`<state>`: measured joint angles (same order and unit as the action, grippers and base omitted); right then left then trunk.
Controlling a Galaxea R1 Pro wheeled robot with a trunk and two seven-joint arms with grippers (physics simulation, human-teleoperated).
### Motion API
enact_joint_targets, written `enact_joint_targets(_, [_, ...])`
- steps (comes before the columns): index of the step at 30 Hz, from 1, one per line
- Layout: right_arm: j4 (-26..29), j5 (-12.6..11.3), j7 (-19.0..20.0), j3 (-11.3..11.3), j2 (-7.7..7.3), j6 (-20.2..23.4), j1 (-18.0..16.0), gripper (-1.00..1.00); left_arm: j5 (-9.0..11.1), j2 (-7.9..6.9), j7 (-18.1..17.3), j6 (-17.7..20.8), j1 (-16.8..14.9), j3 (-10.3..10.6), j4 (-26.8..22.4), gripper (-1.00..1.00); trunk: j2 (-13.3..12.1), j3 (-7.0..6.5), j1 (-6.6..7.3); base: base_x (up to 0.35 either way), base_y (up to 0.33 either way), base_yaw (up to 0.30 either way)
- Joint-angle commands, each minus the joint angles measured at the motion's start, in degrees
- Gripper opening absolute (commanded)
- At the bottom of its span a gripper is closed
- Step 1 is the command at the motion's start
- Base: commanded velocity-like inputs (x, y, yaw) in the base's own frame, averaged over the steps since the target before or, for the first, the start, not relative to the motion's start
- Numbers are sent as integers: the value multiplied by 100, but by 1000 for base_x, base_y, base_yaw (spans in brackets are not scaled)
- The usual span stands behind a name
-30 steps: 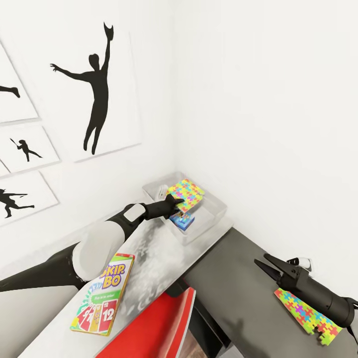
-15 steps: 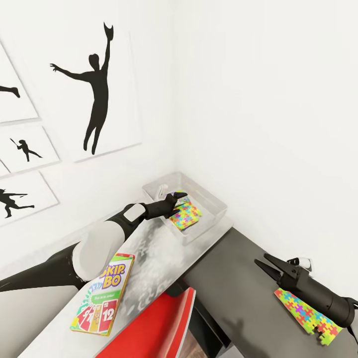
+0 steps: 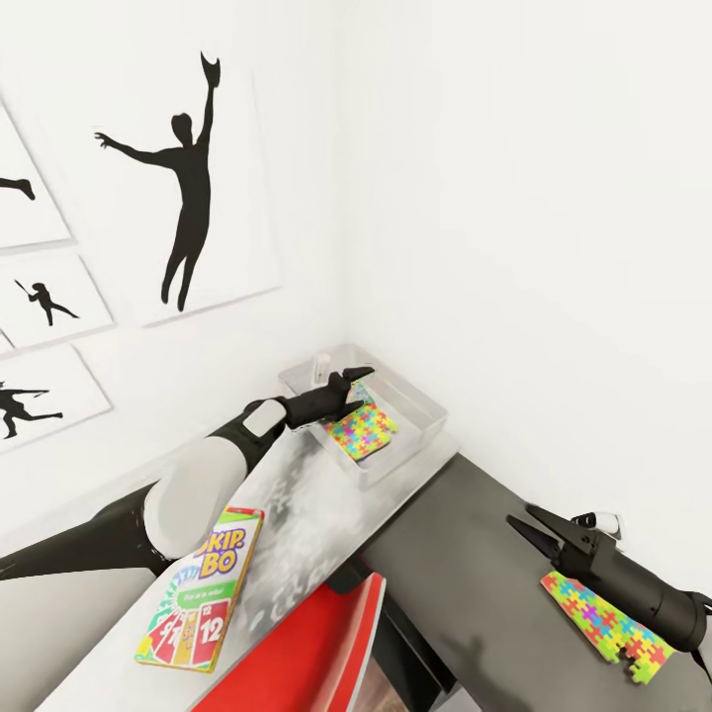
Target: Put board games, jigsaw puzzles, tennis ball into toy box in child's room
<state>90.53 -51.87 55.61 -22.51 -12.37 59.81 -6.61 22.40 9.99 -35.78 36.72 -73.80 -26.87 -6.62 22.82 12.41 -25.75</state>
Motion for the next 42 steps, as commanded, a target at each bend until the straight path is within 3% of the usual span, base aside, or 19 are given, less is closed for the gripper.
enact_joint_targets(1, [0,19,27,-3,-1,19,-6,100,12,1,-5,81,-2,4,-48,100,10,3,-4,0,0,-93])
enact_joint_targets(8, [0,22,32,-31,-8,19,-7,100,13,1,-33,785,2,21,-670,100,10,-58,-4,0,0,-83])
enact_joint_targets(14, [0,19,32,-130,-3,19,-7,100,17,1,-333,1781,95,45,-1405,100,10,-111,-4,0,0,-27])
enact_joint_targets(16, [0,19,31,-139,-3,19,-7,100,18,-194,-554,2042,203,47,-1589,100,10,-129,-4,0,0,-6])
enact_joint_targets(17, [0,21,30,-141,-3,19,-7,100,18,-404,-728,2149,293,48,-1674,100,10,-138,-4,0,0,-3])
enact_joint_targets(18, [0,21,30,-141,-1,19,-7,100,18,-523,-826,2189,339,49,-1704,100,10,-148,-4,0,0,-3])
enact_joint_targets(19, [0,22,29,-141,5,19,-7,100,18,-782,-1043,2246,442,53,-1746,100,10,-157,-4,0,0,-2])
enact_joint_targets(20, [0,21,29,-140,8,19,-7,100,18,-920,-1161,2267,504,54,-1760,100,10,-166,-4,0,0,-1])
enact_joint_targets(23, [0,23,27,-138,31,19,-7,100,14,-1799,-2006,2319,1016,58,-1811,100,10,-194,-4,0,0,14])
enact_joint_targets(25, [1,25,23,-136,38,19,-7,100,11,-2081,-2324,2322,1198,58,-1822,100,10,-213,-4,0,0,43])
enact_joint_targets(26, [1,26,19,-134,42,19,-7,100,7,-2363,-2630,2314,1377,59,-1830,100,10,-222,-4,0,0,58])
enact_joint_targets(27, [1,28,17,-134,44,19,-7,100,4,-2503,-2768,2307,1472,59,-1832,100,10,-231,-4,0,0,63])
enact_joint_targets(28, [-1,31,15,-133,46,19,-7,100,-5,-2773,-2998,2280,1679,60,-1836,100,10,-241,-4,0,0,75])
enact_joint_targets(30, [-2,38,14,-127,49,19,-7,100,-20,-3014,-3165,2226,1906,60,-1840,100,10,-259,-4,0,0,87])
enact_joint_targets(32, [-2,47,6,-108,59,19,-7,100,-39,-3363,-3350,1988,2361,59,-1867,100,10,-278,-4,0,0,112])
enact_joint_targets(38, [0,53,-41,-103,61,19,-5,100,-50,-3769,-3475,1376,3249,49,-1910,100,10,-319,-4,0,0,116])
enact_joint_targets(42, [0,54,-39,-121,60,19,-6,100,-39,-3835,-3495,1256,3486,42,-1923,100,10,-325,-4,0,0,33])
